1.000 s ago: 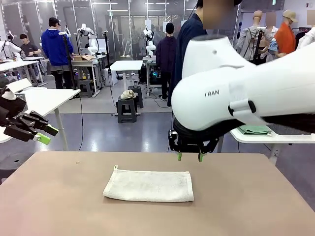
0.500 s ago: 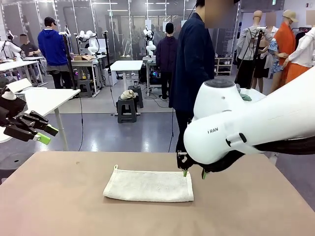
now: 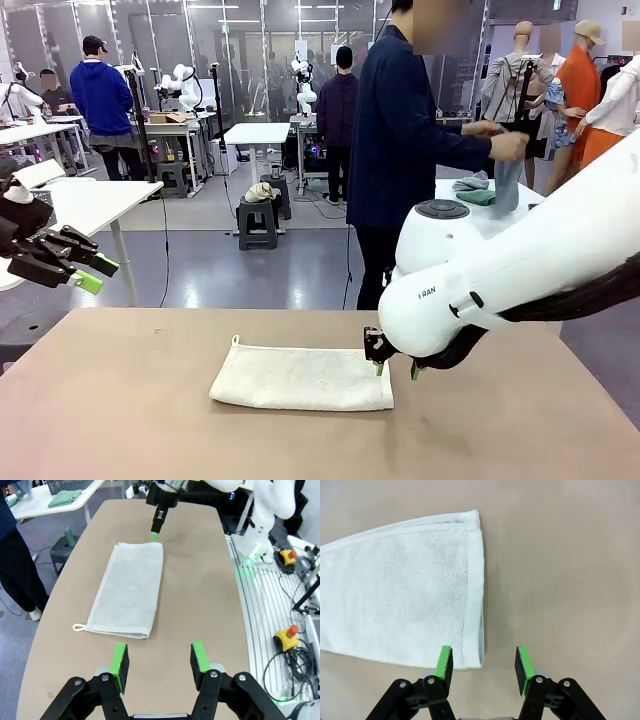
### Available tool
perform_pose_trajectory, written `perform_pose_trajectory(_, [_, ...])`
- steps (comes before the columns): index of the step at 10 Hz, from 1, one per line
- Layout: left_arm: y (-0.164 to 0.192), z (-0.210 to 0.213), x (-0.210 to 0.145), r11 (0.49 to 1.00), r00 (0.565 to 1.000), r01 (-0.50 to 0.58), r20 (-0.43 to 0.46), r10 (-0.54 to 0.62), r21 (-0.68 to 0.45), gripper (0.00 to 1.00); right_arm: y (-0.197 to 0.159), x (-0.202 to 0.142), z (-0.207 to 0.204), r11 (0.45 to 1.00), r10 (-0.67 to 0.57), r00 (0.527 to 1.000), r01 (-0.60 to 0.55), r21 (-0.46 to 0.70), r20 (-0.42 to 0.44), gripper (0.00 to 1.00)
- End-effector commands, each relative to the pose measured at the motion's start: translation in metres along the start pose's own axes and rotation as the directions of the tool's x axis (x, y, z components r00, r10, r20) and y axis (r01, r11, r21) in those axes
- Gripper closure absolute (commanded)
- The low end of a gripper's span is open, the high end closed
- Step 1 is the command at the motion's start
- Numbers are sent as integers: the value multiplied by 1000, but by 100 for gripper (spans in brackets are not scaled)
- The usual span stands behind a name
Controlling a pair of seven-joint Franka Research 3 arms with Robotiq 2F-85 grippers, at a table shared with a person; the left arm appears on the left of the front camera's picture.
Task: Fold the towels and place them in the basket.
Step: When a person lays out a Towel with hook on the table, fold it in half twice.
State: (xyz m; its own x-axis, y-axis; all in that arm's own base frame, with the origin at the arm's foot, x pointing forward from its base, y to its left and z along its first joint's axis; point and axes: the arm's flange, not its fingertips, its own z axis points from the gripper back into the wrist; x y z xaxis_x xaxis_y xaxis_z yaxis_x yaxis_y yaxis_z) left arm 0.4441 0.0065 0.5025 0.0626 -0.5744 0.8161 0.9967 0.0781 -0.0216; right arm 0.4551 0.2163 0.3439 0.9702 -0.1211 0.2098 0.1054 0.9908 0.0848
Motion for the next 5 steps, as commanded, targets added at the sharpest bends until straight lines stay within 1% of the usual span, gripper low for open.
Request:
perform_pose_trajectory(1, [0,1,1,1000,1000,3,4,-3,0,36,11,16,-19,999,-32,999,32,-6,39,36])
perform_pose_trajectory(5, [0,1,1,1000,1000,3,4,-3,0,36,15,25,-44,998,-64,996,64,-1,57,36])
